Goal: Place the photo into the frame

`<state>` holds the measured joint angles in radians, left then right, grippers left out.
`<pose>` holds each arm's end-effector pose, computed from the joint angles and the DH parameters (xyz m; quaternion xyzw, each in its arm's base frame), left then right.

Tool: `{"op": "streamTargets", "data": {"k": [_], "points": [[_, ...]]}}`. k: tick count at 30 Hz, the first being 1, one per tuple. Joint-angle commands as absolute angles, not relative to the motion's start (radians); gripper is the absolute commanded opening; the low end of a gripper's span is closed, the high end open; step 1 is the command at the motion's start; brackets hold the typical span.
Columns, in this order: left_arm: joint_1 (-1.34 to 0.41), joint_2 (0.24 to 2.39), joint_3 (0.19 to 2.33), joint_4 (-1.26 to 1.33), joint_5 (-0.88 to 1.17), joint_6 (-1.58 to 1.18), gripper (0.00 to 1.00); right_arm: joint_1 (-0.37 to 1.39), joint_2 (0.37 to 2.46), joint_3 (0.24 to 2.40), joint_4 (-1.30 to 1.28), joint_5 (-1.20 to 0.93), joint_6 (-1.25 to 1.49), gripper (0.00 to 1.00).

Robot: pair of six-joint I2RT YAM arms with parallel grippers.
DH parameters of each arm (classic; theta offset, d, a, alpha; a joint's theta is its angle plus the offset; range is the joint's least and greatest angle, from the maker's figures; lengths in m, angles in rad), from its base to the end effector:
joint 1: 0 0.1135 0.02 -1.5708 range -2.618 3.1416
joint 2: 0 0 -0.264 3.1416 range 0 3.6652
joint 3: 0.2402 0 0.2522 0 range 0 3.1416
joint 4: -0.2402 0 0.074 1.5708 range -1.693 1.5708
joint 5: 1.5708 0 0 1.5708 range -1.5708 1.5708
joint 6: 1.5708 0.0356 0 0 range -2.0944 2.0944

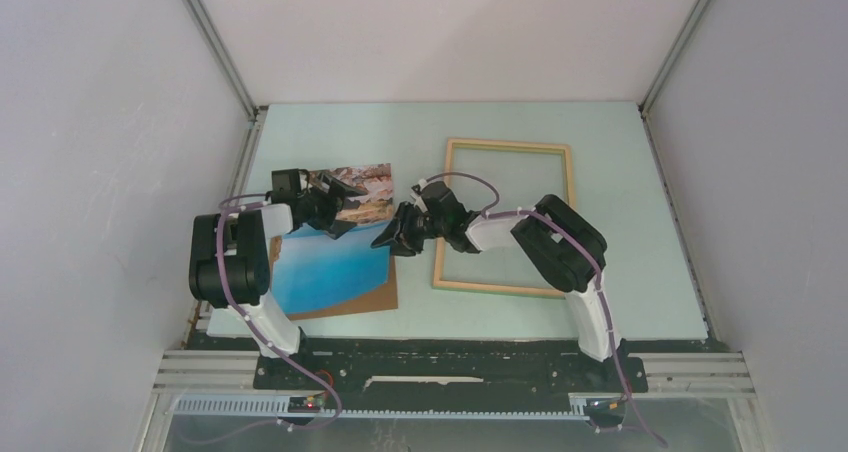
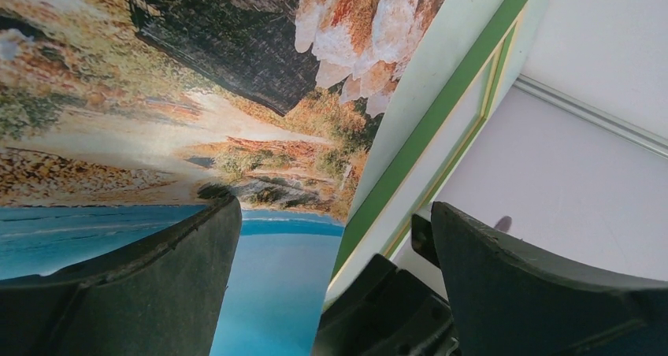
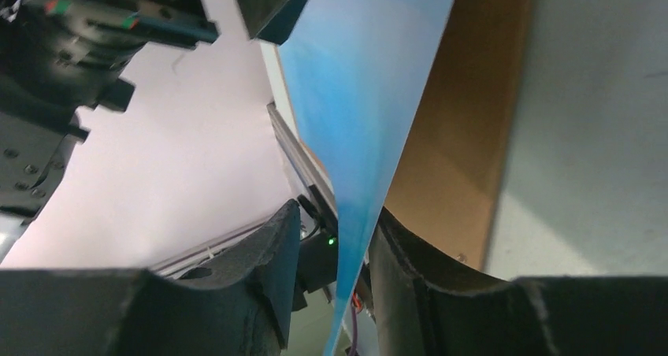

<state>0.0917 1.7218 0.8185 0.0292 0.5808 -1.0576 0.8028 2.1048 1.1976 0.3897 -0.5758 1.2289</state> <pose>0.3255 0.0103 0.1397 -0.4075 0.8091 -0.3902 0.1647 0.2937 0.3320 0.1333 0.0358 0.8404 0.5390 0.0453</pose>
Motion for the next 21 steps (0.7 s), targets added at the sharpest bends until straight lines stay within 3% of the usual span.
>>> {"op": "streamTargets", "data": {"k": [1, 7, 13, 21], "points": [[0.081, 1.707, 0.803, 0.046, 0.591, -1.054, 1.0, 0.805, 2.17, 1.216, 0.462, -0.536, 1.267, 0.44], [0.069, 1.662, 0.81, 0.042, 0.584, -1.038, 1.0, 0.807, 2.218, 1.291, 0.414, -0.524, 1.266, 0.4], [0.055, 1.522, 0.852, 0.017, 0.568, -0.966, 1.0, 0.802, 2.227, 1.318, 0.39, -0.505, 1.252, 0.24], [-0.088, 1.189, 0.987, -0.189, 0.34, -0.663, 1.0, 0.764, 2.064, 1.324, 0.216, -0.513, 1.075, 0.02]]}}
